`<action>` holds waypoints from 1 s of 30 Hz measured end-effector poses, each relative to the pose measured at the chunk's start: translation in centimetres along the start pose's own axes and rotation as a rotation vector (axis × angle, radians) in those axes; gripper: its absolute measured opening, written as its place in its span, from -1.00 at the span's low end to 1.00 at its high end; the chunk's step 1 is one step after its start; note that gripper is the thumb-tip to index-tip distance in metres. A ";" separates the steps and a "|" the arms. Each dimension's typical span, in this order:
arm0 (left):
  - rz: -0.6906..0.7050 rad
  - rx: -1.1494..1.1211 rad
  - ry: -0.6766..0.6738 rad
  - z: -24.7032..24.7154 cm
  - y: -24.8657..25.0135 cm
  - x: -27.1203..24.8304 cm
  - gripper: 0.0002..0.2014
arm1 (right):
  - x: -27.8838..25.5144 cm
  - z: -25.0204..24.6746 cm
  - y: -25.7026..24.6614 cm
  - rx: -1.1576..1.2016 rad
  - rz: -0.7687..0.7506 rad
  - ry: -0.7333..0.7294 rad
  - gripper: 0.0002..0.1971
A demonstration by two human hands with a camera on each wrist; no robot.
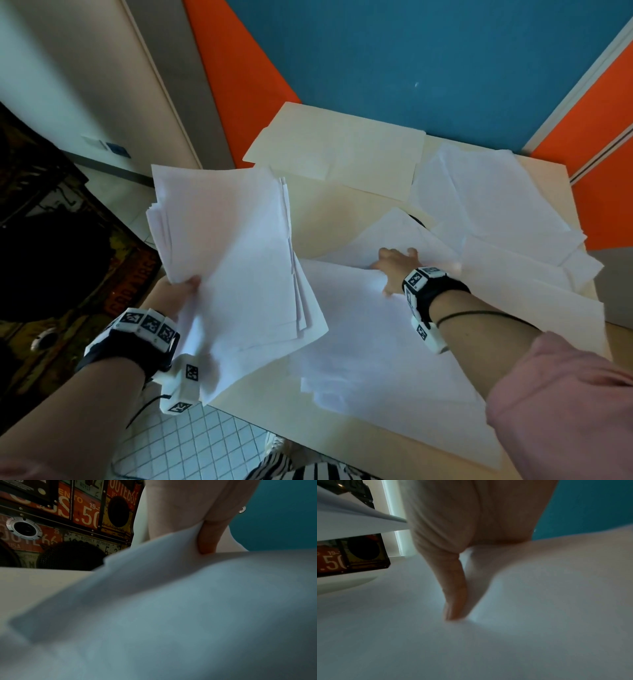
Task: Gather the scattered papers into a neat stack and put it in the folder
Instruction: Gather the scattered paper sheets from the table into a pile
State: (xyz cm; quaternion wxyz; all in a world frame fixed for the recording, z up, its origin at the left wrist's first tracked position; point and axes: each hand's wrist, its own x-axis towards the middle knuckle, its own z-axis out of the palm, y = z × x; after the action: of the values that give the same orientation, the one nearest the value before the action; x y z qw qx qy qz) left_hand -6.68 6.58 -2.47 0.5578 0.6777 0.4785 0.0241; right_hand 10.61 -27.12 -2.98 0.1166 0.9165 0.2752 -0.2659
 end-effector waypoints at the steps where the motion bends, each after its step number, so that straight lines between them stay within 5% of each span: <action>1: -0.003 0.001 0.006 -0.2 -0.1 0.1 -0.54 | 0.0 -0.1 0.0 0.059 -0.013 0.031 -0.40; 5: -0.004 -0.010 0.025 -0.7 -0.3 0.4 -0.54 | -0.8 -1.2 0.6 0.244 -0.031 0.168 -0.53; 10: -0.011 0.027 0.014 -0.5 -0.3 0.6 -0.54 | -3.1 -6.1 2.6 0.434 0.068 0.396 -0.39; 21: 0.078 0.193 -0.020 2.6 2.7 0.2 -0.53 | -10.5 -13.5 7.4 0.872 0.243 0.771 -0.64; 27: 0.143 0.116 -0.137 5.4 5.2 -1.4 -0.61 | -12.6 -12.4 7.6 1.492 0.193 0.788 -0.58; 30: 0.112 0.013 -0.293 6.7 5.7 -1.5 -0.59 | -12.3 -10.4 6.2 1.683 0.168 0.663 -0.45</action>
State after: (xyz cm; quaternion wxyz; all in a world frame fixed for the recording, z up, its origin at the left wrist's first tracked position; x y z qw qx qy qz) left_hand -0.14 1.11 0.19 0.6150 0.7033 0.3533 -0.0471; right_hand 9.85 -33.91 12.87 -0.6576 0.7454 -0.0585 -0.0924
